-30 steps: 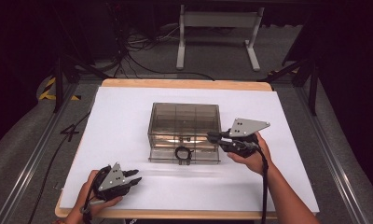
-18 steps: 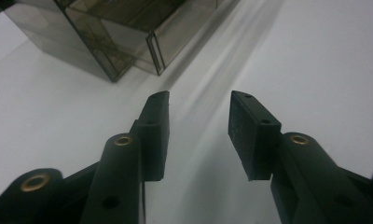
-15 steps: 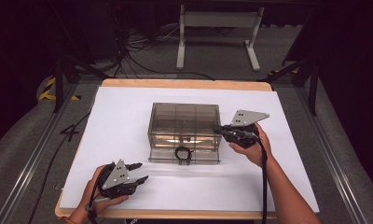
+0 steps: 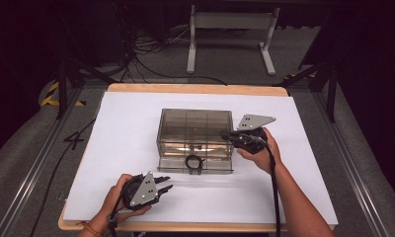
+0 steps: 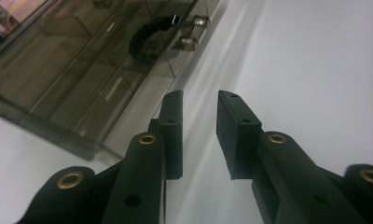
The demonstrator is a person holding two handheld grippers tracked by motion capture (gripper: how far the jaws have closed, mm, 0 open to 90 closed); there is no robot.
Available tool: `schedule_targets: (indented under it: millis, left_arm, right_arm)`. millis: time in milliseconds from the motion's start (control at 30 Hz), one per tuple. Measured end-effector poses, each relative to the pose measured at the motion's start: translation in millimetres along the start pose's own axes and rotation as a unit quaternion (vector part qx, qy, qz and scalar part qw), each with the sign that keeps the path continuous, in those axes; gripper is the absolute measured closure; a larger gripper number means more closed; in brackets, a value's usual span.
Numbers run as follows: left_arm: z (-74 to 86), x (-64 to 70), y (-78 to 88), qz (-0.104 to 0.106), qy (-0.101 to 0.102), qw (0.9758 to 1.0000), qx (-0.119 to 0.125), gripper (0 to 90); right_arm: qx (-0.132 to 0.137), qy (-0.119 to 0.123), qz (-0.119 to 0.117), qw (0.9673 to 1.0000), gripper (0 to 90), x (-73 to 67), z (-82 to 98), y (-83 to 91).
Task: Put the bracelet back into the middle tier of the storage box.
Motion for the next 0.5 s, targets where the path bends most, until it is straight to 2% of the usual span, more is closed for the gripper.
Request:
schedule_targets:
  millis: [167, 333, 500]
  left_arm:
    - [-13.1, 1.7, -14.4, -0.010, -0.019, 0.9998, 0.001, 72.2]
    - [-21.2, 9.3, -30.1, -0.013, -0.043, 0.9990, -0.002, 74.9]
    - [-24.8, 10.2, -40.2, -0.022, -0.052, 0.9984, -0.009, 74.5]
  right_arm:
    - [-0.005, -0.009, -0.006, 0.9999, 90.0, -0.1, 1.8, -5.1]
    - [-0.004, -0.009, -0.009, 0.9999, 90.0, -0.7, 1.4, -6.0]
    - [-0.009, -0.005, -0.007, 0.9999, 90.0, -1.6, 1.3, -5.1]
Point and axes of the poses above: each handheld gripper's, and its own axes: y roughly backward along the jaws, z roughly out of its underside, x roughly to its right, the point moved 4 cm from there along -y, roughly forward along the jaws, and after that the axes turned 1 degree about z, right-handed, at the moved point
